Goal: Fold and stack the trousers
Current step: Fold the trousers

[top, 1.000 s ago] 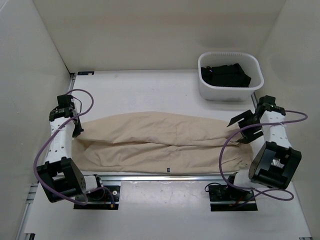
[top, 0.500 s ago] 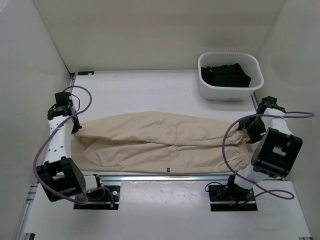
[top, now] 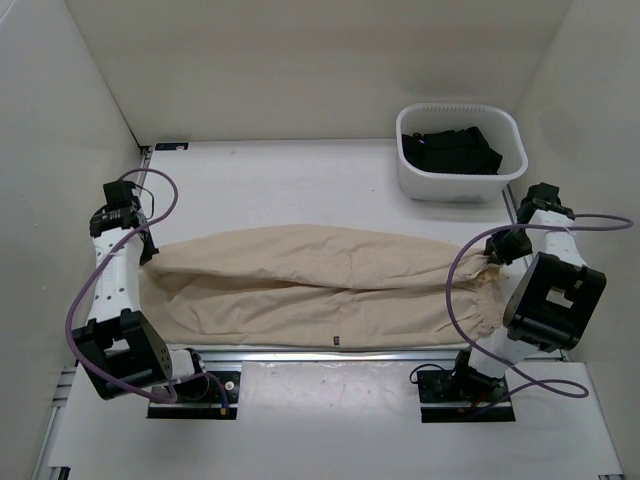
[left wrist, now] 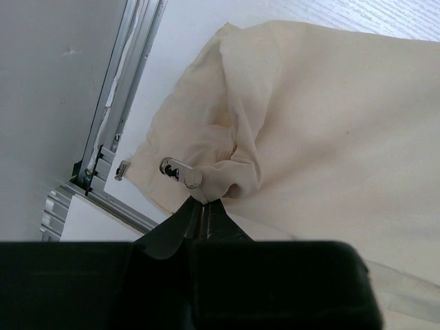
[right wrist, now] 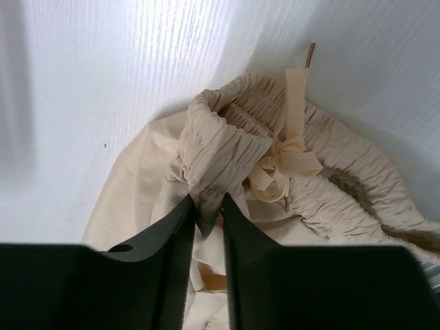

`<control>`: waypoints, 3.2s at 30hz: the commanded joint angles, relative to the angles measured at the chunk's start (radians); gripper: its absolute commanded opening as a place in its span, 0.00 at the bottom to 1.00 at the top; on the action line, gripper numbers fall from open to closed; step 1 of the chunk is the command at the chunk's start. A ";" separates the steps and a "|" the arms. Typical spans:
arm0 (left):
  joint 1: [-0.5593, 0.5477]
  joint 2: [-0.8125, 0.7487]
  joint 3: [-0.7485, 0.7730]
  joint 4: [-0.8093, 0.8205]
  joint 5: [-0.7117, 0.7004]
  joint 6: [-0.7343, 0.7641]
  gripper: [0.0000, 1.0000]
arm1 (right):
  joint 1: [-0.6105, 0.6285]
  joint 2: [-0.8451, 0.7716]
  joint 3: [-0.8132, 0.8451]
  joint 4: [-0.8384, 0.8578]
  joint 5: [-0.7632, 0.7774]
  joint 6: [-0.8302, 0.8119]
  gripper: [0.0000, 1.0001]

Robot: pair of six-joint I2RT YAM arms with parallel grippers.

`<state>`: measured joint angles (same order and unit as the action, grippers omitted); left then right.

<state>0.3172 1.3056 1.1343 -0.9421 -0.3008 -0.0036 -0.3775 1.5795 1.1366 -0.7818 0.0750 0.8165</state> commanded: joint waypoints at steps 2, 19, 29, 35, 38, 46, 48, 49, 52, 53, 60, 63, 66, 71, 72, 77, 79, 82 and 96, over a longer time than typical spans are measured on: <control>0.016 0.001 0.041 0.006 -0.027 0.004 0.14 | 0.002 0.024 0.026 0.003 0.002 -0.010 0.18; 0.077 0.120 0.551 0.088 0.003 0.004 0.14 | 0.002 -0.247 0.083 -0.120 -0.075 -0.038 0.00; 0.207 -0.236 -0.220 -0.005 -0.130 0.004 0.14 | -0.032 -0.539 -0.340 -0.241 -0.040 0.012 0.00; 0.244 -0.255 -0.312 0.058 -0.202 0.004 0.14 | -0.032 -0.509 -0.270 -0.251 0.088 -0.008 0.00; 0.264 -0.203 -0.184 0.081 -0.179 0.004 0.14 | -0.032 -0.445 -0.126 -0.241 0.088 -0.049 0.00; 0.356 -0.107 -0.027 0.072 -0.167 0.004 0.14 | -0.032 -0.406 -0.084 -0.290 0.065 -0.080 0.00; 0.368 -0.127 -0.091 0.072 -0.191 0.004 0.14 | -0.032 -0.441 -0.132 -0.303 0.088 -0.080 0.00; 0.385 -0.137 -0.111 0.072 -0.192 0.004 0.14 | -0.032 -0.452 -0.150 -0.316 0.100 -0.080 0.00; 0.424 -0.149 -0.145 0.060 -0.201 0.004 0.14 | -0.032 -0.480 -0.173 -0.355 0.138 -0.080 0.00; 0.433 -0.160 -0.145 0.021 -0.211 0.004 0.14 | -0.032 -0.504 -0.182 -0.364 0.156 -0.080 0.00; 0.447 -0.199 -0.341 -0.233 -0.236 0.004 0.53 | -0.032 -0.529 -0.222 -0.413 0.308 -0.046 0.45; 0.447 -0.200 -0.261 -0.368 -0.167 0.004 0.72 | -0.032 -0.490 -0.160 -0.404 0.328 -0.065 0.65; 0.447 -0.180 -0.090 -0.368 -0.111 0.004 0.79 | -0.032 -0.449 -0.095 -0.352 0.220 -0.131 0.66; 0.447 0.006 0.219 -0.368 0.141 0.004 0.67 | 0.173 -0.351 -0.054 -0.221 0.124 -0.186 0.53; 0.427 0.068 0.207 -0.335 0.152 0.004 0.64 | 0.219 -0.331 -0.045 -0.221 0.146 -0.186 0.53; 0.367 0.227 0.038 -0.154 0.097 0.004 0.60 | 0.368 -0.184 0.023 -0.200 0.172 -0.168 0.50; 0.367 0.274 0.015 -0.063 0.060 0.004 0.61 | 0.368 -0.165 0.014 -0.175 0.161 -0.154 0.49; 0.367 0.332 0.028 0.014 0.037 0.004 0.62 | 0.368 -0.154 -0.032 -0.145 0.129 -0.129 0.49; 0.287 0.484 -0.015 0.218 0.057 0.004 0.43 | 0.212 0.145 -0.175 0.042 0.066 -0.039 0.29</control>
<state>0.6342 1.7840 1.0946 -0.8314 -0.2592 0.0040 -0.1112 1.6699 0.9501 -0.8082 0.0898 0.7486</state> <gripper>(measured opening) 0.429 0.308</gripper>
